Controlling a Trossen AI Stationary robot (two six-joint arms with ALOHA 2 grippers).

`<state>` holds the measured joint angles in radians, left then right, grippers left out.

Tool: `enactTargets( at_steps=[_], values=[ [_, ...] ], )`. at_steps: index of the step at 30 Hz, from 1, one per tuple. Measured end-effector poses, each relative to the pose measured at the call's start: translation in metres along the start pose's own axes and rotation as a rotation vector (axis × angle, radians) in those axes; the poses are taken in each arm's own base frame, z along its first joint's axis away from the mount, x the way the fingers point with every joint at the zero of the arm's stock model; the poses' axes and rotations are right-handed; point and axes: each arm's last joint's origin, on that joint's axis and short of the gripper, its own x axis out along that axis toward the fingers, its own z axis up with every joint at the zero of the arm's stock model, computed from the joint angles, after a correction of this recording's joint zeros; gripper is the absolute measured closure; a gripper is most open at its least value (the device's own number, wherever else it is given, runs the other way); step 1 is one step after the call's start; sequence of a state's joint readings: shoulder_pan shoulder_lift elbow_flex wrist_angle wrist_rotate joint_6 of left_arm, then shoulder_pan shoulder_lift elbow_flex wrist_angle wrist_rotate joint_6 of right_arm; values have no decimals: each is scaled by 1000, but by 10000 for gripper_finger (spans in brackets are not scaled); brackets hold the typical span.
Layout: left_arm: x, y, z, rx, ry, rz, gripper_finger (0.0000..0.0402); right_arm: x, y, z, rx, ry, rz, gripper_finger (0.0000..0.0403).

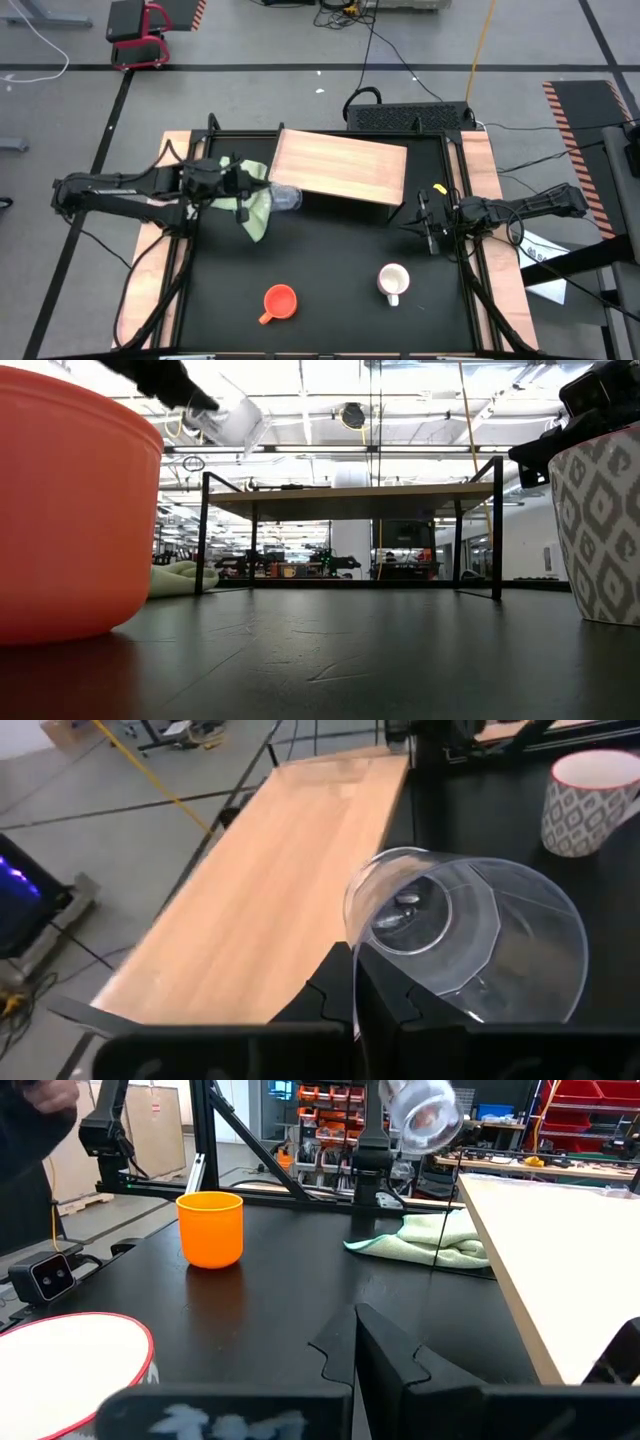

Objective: Stack small to large cups/mugs on shelf
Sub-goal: Put the transparent mug on the shelf

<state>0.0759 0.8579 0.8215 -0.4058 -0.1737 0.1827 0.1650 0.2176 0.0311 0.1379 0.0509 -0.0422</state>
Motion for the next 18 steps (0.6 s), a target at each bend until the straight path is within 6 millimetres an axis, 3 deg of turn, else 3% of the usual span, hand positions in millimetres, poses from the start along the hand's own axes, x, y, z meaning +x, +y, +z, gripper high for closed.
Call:
enactTargets(
  at_steps=[6, 18],
  values=[
    [0, 16, 34, 22, 104, -3, 402, 0, 0, 0, -4, -1, 0, 403],
    [33, 45, 77, 94, 301, -81, 402, 0, 0, 0, -7, -1, 0, 403]
  ],
)
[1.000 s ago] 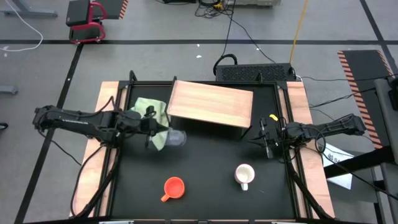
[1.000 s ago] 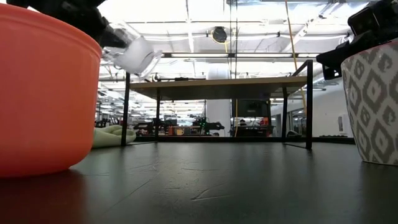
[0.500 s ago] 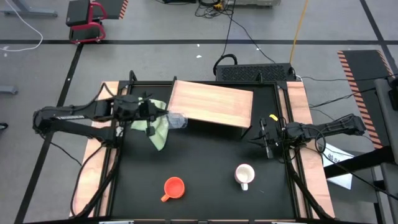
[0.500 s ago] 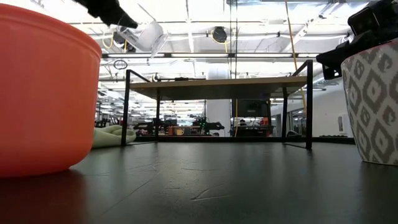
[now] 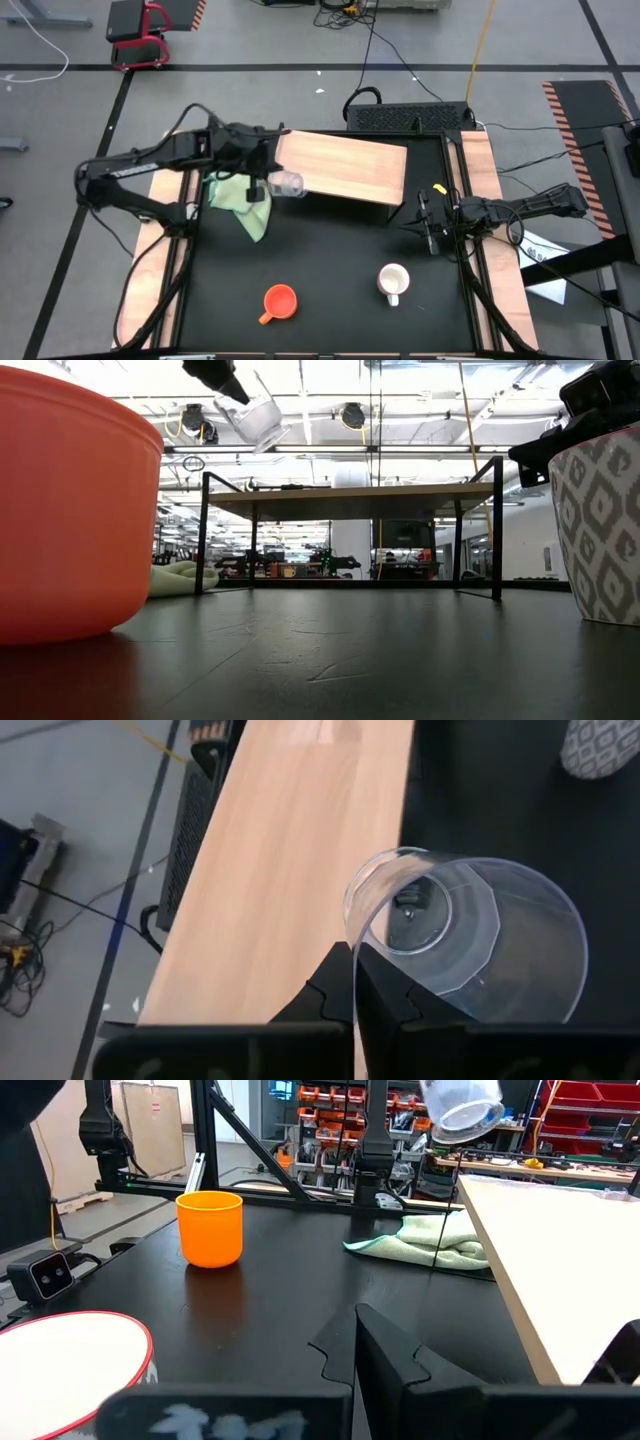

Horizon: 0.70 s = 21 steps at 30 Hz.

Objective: Stack small to large cups/mugs on shelf
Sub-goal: Put the transparent mug on the shelf

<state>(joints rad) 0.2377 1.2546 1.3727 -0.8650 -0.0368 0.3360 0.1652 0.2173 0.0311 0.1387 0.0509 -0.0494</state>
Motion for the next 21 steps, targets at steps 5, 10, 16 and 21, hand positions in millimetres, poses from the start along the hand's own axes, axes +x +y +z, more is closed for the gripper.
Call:
enactTargets(
  at_steps=[5, 10, 16, 21],
  values=[
    [-2, 18, 7, 23, 68, -37, 402, 0, 0, 0, 0, 0, 0, 403],
    [-1, 31, 9, 58, 108, -59, 402, 0, 0, 0, -6, 0, 0, 403],
    [5, 44, 8, 83, 120, -38, 402, 0, 0, 0, -8, 0, 0, 403],
    [10, 52, 11, 11, 84, 8, 401, 0, 0, 0, -5, 0, 0, 403]
  ],
)
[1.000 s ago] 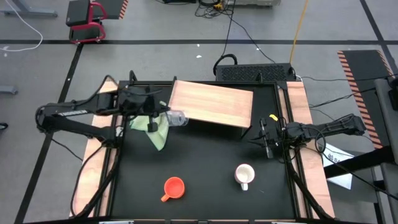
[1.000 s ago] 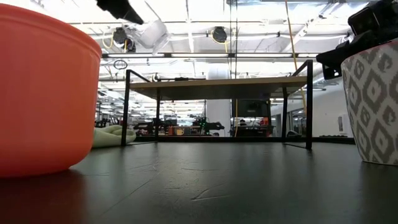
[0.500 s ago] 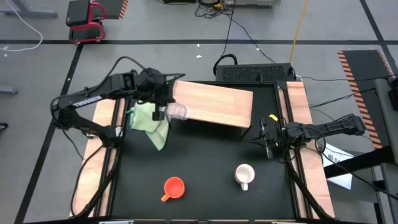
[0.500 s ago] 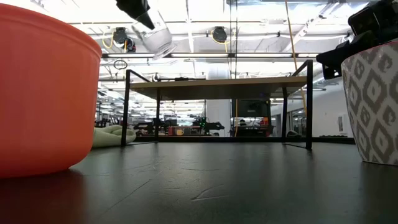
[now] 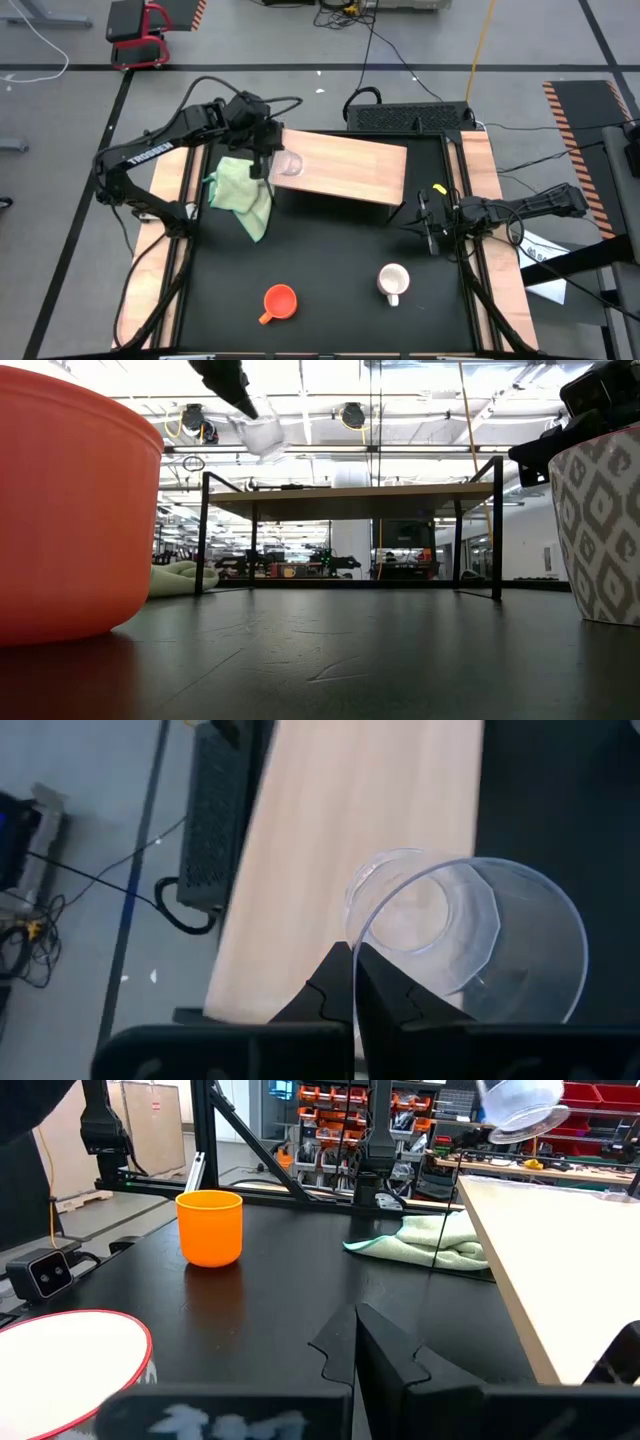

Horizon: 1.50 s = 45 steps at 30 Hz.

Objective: Stack small to large cups/mugs on shelf
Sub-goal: Put the transparent mug on the shelf

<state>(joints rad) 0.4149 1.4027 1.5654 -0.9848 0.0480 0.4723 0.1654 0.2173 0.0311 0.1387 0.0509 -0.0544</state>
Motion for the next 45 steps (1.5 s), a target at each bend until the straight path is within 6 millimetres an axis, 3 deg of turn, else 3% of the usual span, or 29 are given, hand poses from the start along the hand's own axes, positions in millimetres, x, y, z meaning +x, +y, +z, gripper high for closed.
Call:
enactTargets(
  at_steps=[6, 11, 17, 24, 34, 45],
  values=[
    [-4, 3, 11, -203, -102, 32, 402, 0, 0, 1, 0, -6, 0, 403],
    [-19, 8, 24, -445, -200, 59, 402, 0, 0, 1, 1, -8, -1, 403],
    [-26, 9, 31, -601, -215, 65, 402, 0, 0, 1, 12, -8, 0, 403],
    [-5, 11, 37, -688, -45, 111, 402, 0, 0, 1, 16, -7, -1, 403],
    [15, 26, 66, -788, 152, 221, 402, 0, 0, 1, 21, -6, 0, 403],
    [35, 18, 60, -936, 367, 251, 401, 0, 0, 1, 38, -7, 0, 403]
  ],
)
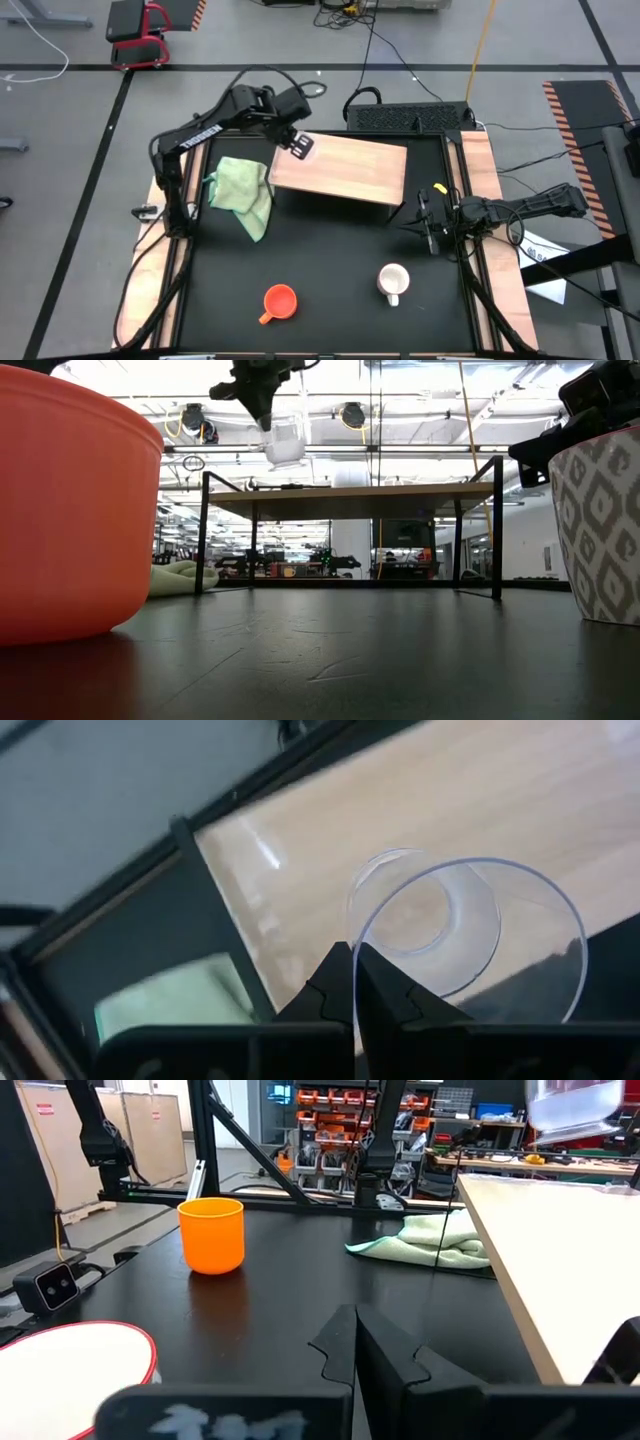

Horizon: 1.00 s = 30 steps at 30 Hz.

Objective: Stack small to large cups/mugs on shelf
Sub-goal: Put the transparent mug on the shelf

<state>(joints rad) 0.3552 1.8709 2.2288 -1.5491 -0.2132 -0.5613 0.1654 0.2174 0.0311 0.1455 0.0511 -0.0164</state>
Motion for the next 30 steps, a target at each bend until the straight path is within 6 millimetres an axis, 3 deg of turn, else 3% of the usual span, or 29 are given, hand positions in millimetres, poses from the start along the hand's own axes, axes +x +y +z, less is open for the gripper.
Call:
enactTargets(
  at_steps=[11, 17, 30],
  values=[
    [0, -18, -6, -109, -16, -34, 401, 0, 0, 0, 4, 0, 0, 403],
    [0, -18, -13, -183, 32, -1, 401, 0, 0, 0, 4, 0, 0, 403],
    [30, -29, -19, -173, 136, 39, 401, 0, 0, 0, -3, 0, 0, 403]
  ],
)
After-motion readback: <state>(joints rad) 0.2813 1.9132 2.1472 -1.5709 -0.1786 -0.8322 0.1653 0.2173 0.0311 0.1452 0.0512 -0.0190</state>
